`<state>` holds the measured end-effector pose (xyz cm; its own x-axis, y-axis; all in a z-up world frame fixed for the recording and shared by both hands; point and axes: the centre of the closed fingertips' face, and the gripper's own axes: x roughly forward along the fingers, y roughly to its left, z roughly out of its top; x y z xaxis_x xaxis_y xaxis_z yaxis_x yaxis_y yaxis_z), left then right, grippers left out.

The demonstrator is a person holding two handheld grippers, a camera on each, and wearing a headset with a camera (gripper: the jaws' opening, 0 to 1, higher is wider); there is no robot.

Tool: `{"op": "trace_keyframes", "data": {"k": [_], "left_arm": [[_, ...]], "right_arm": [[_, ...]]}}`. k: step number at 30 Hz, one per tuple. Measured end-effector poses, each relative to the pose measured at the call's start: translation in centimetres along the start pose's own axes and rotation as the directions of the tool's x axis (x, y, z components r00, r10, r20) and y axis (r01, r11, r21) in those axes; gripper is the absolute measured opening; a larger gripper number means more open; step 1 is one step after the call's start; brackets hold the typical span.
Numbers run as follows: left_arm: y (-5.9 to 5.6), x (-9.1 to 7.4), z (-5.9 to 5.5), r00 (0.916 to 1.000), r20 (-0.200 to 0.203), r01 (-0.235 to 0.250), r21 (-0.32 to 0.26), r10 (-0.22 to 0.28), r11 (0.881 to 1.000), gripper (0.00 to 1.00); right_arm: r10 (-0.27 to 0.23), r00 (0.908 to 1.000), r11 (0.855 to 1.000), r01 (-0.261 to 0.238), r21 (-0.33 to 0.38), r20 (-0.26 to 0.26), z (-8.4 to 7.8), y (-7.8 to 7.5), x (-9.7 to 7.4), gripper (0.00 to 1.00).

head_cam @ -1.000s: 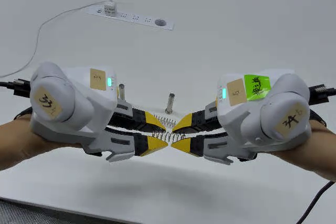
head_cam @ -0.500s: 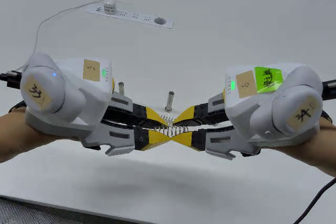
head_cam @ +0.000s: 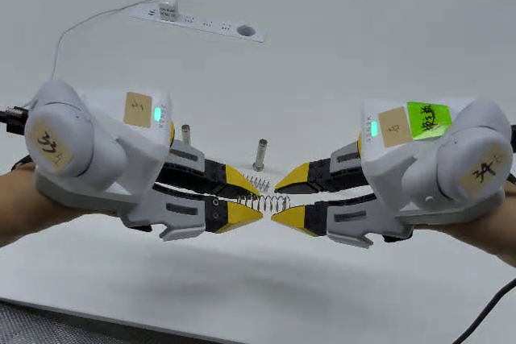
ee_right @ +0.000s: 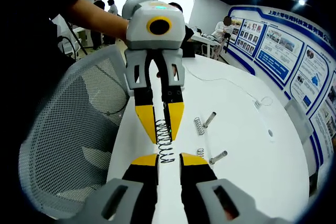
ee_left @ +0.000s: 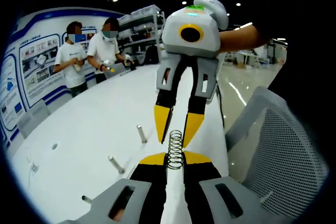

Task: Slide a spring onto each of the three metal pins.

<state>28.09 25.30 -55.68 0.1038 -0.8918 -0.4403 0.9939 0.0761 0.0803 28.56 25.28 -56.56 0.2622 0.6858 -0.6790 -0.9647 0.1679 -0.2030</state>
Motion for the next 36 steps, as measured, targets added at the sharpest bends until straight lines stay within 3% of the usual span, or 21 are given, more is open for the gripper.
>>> {"op": "trace_keyframes", "data": {"k": [16, 19, 23, 29, 32, 36], "left_arm": [[0.3, -0.1, 0.4, 0.9999, -0.003, -0.013, 0.034, 0.014, 0.999, 0.11], [0.3, 0.0, -0.1, 0.9994, -0.034, -0.010, 0.061, 0.012, 0.998, 0.11], [0.4, 0.1, -0.2, 0.9989, -0.043, -0.017, 0.073, 0.020, 0.997, 0.10], [0.8, -0.1, 0.0, 0.9988, -0.035, -0.033, 0.058, 0.035, 0.998, 0.10], [0.8, -0.2, 0.2, 0.9990, -0.024, -0.037, 0.048, 0.038, 0.998, 0.10], [0.9, -0.2, 0.3, 0.9990, -0.017, -0.040, 0.044, 0.041, 0.998, 0.10]], "right_arm": [[0.035, 0.9963, 0.998, -0.039, 0.042, 0.079, 1.4, 0.0, -1.3, 0.11], [0.053, 0.9882, 0.995, -0.064, 0.076, 0.144, 2.6, 0.2, -1.7, 0.11], [0.047, 0.9818, 0.992, -0.067, 0.108, 0.184, 3.5, -0.1, -1.8, 0.11], [0.032, 0.9751, 0.989, -0.062, 0.132, 0.220, 4.3, -0.3, -1.7, 0.11], [0.027, 0.9668, 0.986, -0.068, 0.154, 0.254, 5.0, -0.4, -1.8, 0.11], [0.021, 0.9645, 0.985, -0.064, 0.157, 0.263, 5.3, -0.5, -1.7, 0.11]]}}
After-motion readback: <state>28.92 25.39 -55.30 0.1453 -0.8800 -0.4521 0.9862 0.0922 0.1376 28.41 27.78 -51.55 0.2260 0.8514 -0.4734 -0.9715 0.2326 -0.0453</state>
